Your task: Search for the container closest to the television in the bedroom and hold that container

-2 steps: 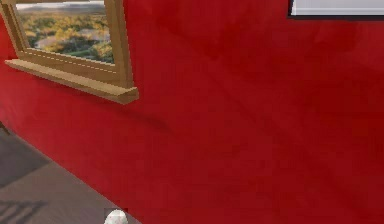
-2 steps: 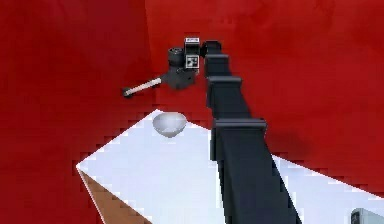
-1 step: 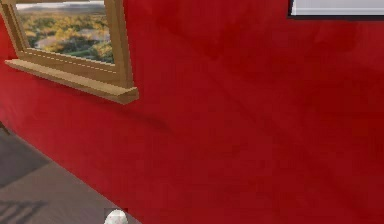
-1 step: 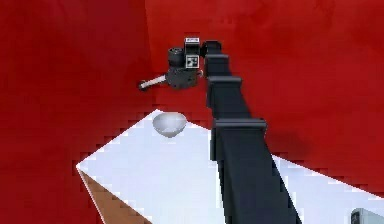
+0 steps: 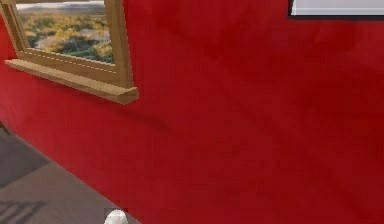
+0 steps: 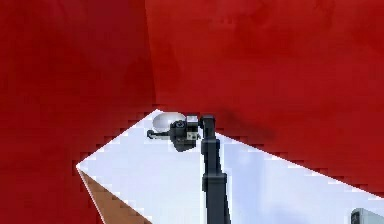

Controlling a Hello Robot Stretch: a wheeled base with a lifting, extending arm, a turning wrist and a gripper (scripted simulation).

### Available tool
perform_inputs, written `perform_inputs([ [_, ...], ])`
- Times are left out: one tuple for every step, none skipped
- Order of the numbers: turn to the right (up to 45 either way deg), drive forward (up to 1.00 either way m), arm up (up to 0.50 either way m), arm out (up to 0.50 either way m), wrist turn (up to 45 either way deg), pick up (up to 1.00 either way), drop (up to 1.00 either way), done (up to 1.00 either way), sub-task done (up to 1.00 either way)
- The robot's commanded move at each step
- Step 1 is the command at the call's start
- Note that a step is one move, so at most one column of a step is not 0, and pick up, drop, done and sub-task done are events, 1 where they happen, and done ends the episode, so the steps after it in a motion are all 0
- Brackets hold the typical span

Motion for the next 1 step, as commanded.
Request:
perform_inputs([
  [0.0, 0.00, 0.00, 0.00, 0.0, 1.00, 0.00, 0.00, 0.00],
])
